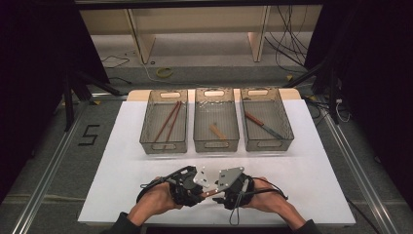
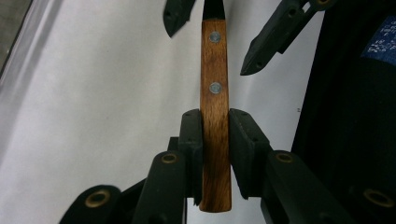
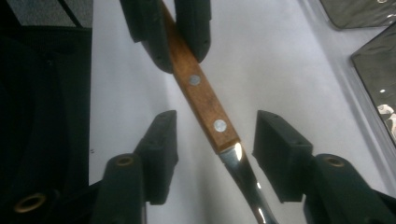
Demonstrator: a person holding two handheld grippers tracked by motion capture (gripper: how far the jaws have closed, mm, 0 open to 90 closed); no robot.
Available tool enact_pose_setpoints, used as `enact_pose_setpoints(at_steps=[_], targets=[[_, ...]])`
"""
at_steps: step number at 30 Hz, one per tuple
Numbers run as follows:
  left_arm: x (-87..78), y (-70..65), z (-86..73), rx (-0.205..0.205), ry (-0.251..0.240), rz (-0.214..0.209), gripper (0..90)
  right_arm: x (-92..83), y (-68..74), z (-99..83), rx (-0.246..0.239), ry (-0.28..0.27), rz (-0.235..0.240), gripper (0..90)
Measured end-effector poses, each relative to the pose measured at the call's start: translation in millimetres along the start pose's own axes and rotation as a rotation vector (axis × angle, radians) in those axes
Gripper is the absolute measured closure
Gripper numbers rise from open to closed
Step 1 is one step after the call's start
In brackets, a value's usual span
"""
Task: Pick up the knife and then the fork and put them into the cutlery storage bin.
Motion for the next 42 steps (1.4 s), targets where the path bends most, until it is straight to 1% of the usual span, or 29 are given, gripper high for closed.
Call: enact_pose_setpoints(at_steps=[3,4,5,7,8,9,10,11,12,13,16,17,18,19,21,22,23,25,27,28,30,32,33,35,38,39,41,42], targets=[[-0.4,-1.4,0.5,0.017,0.003,-0.012,75.2,1.4,2.5,-0.8,-0.016,0.008,0.007,56.2],[-0.1,-2.3,0.7,0.019,-0.001,-0.017,75.2,1.4,4.6,-1.6,-0.012,0.019,0.020,57.9],[-0.2,-2.9,1.0,0.022,-0.003,-0.020,75.2,2.3,3.8,-1.3,-0.029,0.014,0.010,60.0],[-0.5,-3.6,1.2,0.038,0.003,-0.030,75.1,2.7,6.3,-2.7,-0.023,0.027,0.026,64.0],[-0.7,-4.0,1.4,0.043,0.002,-0.032,75.1,3.6,5.4,-2.3,-0.035,0.019,0.020,65.2],[-0.7,-4.2,1.5,0.045,-0.003,-0.037,75.1,4.1,6.1,-2.9,-0.044,0.022,0.026,67.3],[-0.8,-4.1,1.4,0.054,-0.001,-0.040,75.1,4.5,6.2,-3.0,-0.054,0.022,0.024,68.3],[-0.2,-4.9,1.6,0.052,-0.008,-0.044,75.1,4.8,6.3,-3.2,-0.059,0.024,0.022,69.4],[-0.3,-4.7,1.2,0.066,0.001,-0.051,75.1,4.9,7.2,-3.7,-0.065,0.030,0.030,70.3],[0.4,-5.9,1.4,0.062,-0.003,-0.055,75.0,5.2,8.0,-4.1,-0.073,0.033,0.036,70.9],[-0.6,-5.9,0.4,0.094,-0.001,-0.065,75.0,6.0,11.1,-5.2,-0.103,0.033,0.053,73.5],[-0.9,-6.2,-0.1,0.092,-0.013,-0.069,74.9,6.1,11.7,-5.0,-0.120,0.029,0.052,74.4],[-2.3,-5.3,-0.9,0.096,-0.017,-0.076,74.5,5.7,12.7,-5.1,-0.123,0.030,0.060,75.3],[-3.5,-4.4,-1.0,0.088,-0.029,-0.075,74.0,5.0,14.3,-5.4,-0.122,0.031,0.073,76.2],[-6.6,-1.9,-1.3,0.069,-0.046,-0.081,72.7,4.2,15.8,-5.8,-0.122,0.037,0.080,77.5],[-7.8,-0.9,-1.3,0.057,-0.058,-0.080,72.3,4.3,15.8,-5.6,-0.126,0.033,0.080,77.8],[-9.1,0.3,-1.7,0.053,-0.065,-0.080,72.0,4.2,15.8,-5.1,-0.127,0.024,0.078,77.9],[-9.9,2.9,-1.8,0.022,-0.085,-0.068,70.4,3.3,14.3,-4.4,-0.131,0.015,0.073,78.0],[-10.5,6.9,-3.2,-0.003,-0.087,-0.050,61.9,2.7,13.0,-5.2,-0.118,0.023,0.061,78.0],[-11.4,9.4,-3.9,-0.024,-0.095,-0.043,56.9,2.7,12.5,-6.1,-0.118,0.029,0.056,78.0],[-13.9,14.8,-5.3,-0.085,-0.131,-0.035,49.0,2.8,9.7,-6.6,-0.110,0.029,0.038,78.0],[-16.6,20.7,-7.3,-0.139,-0.165,-0.001,39.5,0.7,7.7,-7.3,-0.093,0.031,0.034,78.0],[-18.3,23.3,-8.7,-0.155,-0.175,0.012,36.7,0.1,4.7,-7.4,-0.098,0.027,0.023,78.0],[-21.8,27.0,-11.2,-0.185,-0.213,0.036,32.1,-2.2,0.4,-9.3,-0.082,0.031,0.007,78.0],[-26.9,31.9,-15.2,-0.239,-0.266,0.082,27.5,-5.9,-8.0,-13.1,-0.054,0.027,-0.011,78.0],[-28.4,33.3,-16.8,-0.253,-0.284,0.095,26.5,-7.1,-11.6,-14.2,-0.047,0.020,-0.021,78.0],[-31.7,36.4,-20.6,-0.277,-0.322,0.136,24.0,-10.1,-18.4,-17.1,-0.026,0.013,-0.039,78.0],[-33.2,38.0,-23.0,-0.286,-0.335,0.148,23.3,-11.8,-21.8,-18.6,-0.017,0.011,-0.051,78.0]])
Point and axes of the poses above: each handheld gripper's, and its own axes: x roughly forward along the jaws, z roughly out of its top, y roughly to its left, the point moved 4 cm from there along x, roughly forward along the jaws, and after that the axes turned 10 degrees about x, right-handed, at the moved point
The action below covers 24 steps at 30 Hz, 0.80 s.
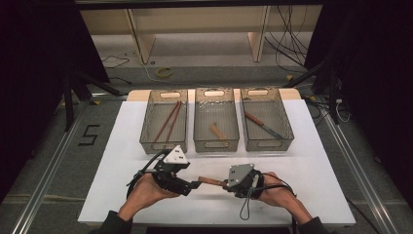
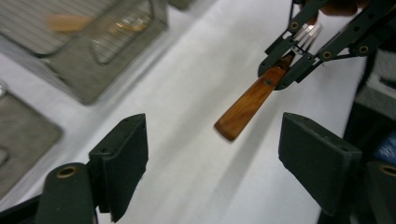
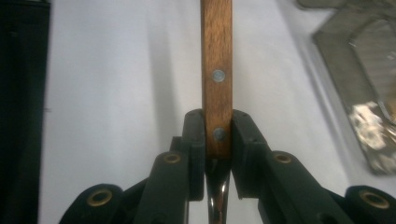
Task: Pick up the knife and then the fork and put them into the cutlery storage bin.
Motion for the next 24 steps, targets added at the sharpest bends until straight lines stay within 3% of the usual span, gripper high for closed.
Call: enact_pose_setpoints(at_steps=[8,17,24], targets=[[-3.1,10.1,-18.9,-0.061,-0.075,0.066,19.0,-11.1,-26.2,-8.4,0.106,-0.029,-0.071,78.0],[-8.6,23.6,-40.0,-0.138,-0.148,0.100,19.1,-27.3,-52.9,-10.8,0.215,-0.073,-0.133,78.0],[-11.3,28.9,-53.2,-0.144,-0.174,0.131,19.1,-44.6,-82.1,-8.6,0.319,-0.122,-0.176,78.0]])
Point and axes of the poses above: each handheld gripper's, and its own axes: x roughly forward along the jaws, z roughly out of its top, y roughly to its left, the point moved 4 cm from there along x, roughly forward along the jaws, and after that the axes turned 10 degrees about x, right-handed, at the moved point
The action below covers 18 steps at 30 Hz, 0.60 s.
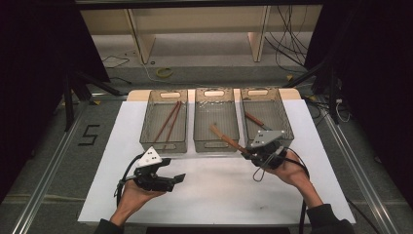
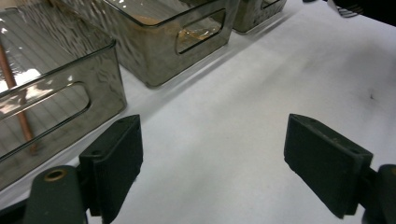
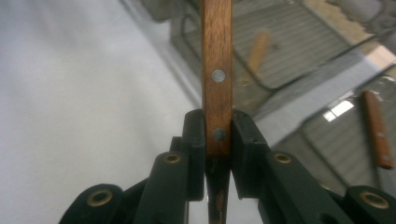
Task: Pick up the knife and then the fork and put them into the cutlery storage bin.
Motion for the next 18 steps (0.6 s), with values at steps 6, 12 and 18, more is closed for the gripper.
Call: enact_pose_setpoints(at_steps=[6,12,18], targets=[[-5.8,-0.6,-2.3,0.006,-0.042,0.000,17.8,-9.8,-26.0,11.8,0.062,-0.017,-0.050,78.0],[-8.2,1.6,-7.0,-0.004,-0.056,0.009,17.3,-18.7,-51.3,23.0,0.132,-0.043,-0.082,78.0],[-9.2,0.2,-11.1,-0.012,-0.055,0.011,16.8,-17.8,-75.9,30.1,0.175,-0.027,-0.131,77.9]])
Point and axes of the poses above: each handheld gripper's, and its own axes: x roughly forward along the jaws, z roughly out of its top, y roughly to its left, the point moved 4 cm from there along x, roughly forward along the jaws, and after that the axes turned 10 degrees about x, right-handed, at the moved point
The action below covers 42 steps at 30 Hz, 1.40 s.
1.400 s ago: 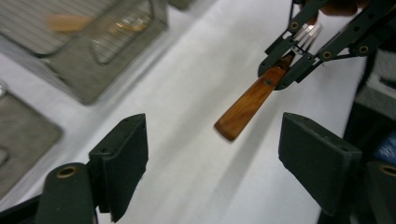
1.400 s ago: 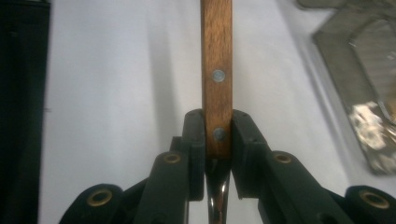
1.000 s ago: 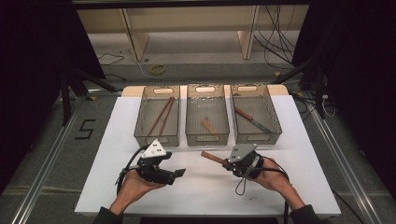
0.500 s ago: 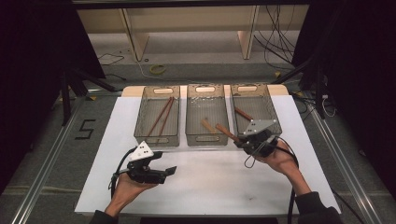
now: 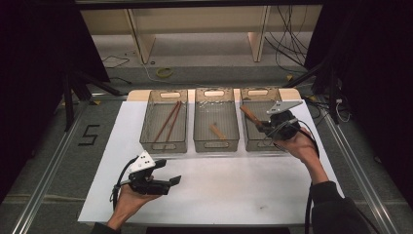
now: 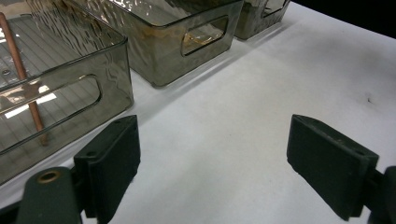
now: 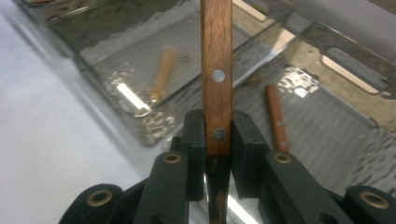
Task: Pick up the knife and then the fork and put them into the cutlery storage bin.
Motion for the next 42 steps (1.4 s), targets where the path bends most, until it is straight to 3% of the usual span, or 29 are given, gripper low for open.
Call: enact_pose_setpoints(at_steps=[9,22,42], targets=[[0.5,-1.6,-3.4,0.019,-0.007,-0.001,16.3,14.1,-24.0,13.1,0.058,0.023,-0.047,77.9],[-0.9,-0.5,-4.6,0.012,-0.025,0.013,15.8,39.3,-41.6,23.7,0.109,0.058,-0.102,77.9],[0.0,-0.9,-5.2,0.023,-0.022,0.015,15.7,57.1,-63.9,28.2,0.205,0.080,-0.137,77.7]])
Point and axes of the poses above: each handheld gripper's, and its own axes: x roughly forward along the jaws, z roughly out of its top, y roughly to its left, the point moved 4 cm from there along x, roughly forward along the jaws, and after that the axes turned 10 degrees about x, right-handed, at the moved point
